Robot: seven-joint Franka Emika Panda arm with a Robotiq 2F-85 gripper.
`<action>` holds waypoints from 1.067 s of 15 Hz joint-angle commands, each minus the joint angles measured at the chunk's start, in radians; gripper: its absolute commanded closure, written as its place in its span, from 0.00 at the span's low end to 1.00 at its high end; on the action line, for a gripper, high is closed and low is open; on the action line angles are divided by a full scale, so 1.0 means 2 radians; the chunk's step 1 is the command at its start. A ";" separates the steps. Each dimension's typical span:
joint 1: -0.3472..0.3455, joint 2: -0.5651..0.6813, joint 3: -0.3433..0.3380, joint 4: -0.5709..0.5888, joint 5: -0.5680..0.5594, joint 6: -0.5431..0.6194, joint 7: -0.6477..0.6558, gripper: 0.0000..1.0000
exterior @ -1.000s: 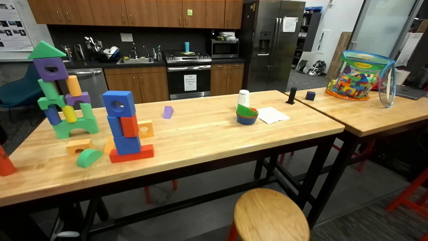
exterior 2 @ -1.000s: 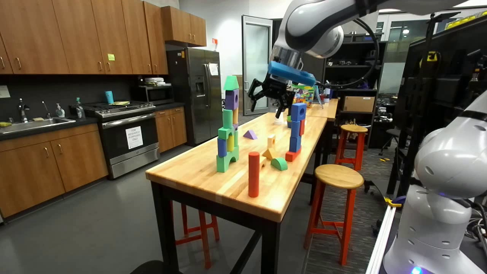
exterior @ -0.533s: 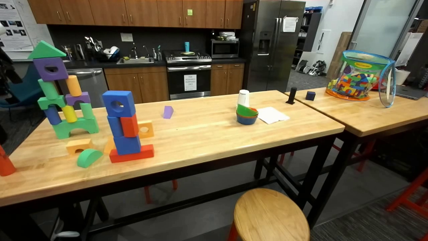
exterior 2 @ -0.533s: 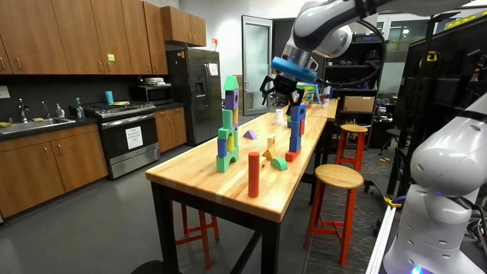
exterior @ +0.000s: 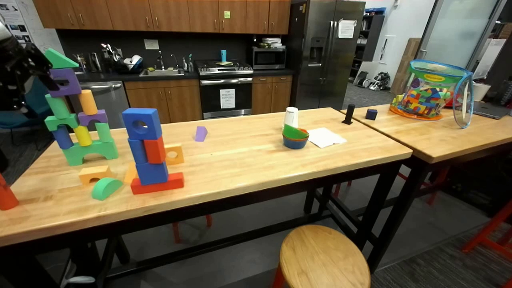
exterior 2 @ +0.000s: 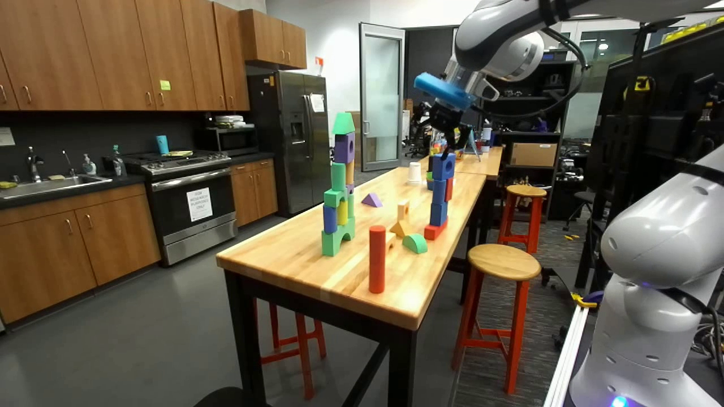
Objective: Put the blue item on the table
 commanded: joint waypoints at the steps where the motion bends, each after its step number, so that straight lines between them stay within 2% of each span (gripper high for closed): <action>1: -0.023 -0.015 0.008 -0.014 -0.009 0.037 0.081 0.00; 3: -0.020 -0.016 0.005 -0.021 -0.012 0.068 0.091 0.00; 5: 0.005 -0.014 -0.011 -0.022 -0.008 0.069 0.038 0.00; 8: 0.033 -0.012 -0.026 -0.020 -0.006 0.038 -0.042 0.00; 12: 0.031 -0.008 -0.021 -0.012 -0.018 0.004 -0.085 0.00; 13: 0.026 -0.003 -0.015 -0.017 -0.010 0.019 -0.068 0.00; 16: 0.025 -0.003 -0.015 -0.017 -0.010 0.018 -0.070 0.00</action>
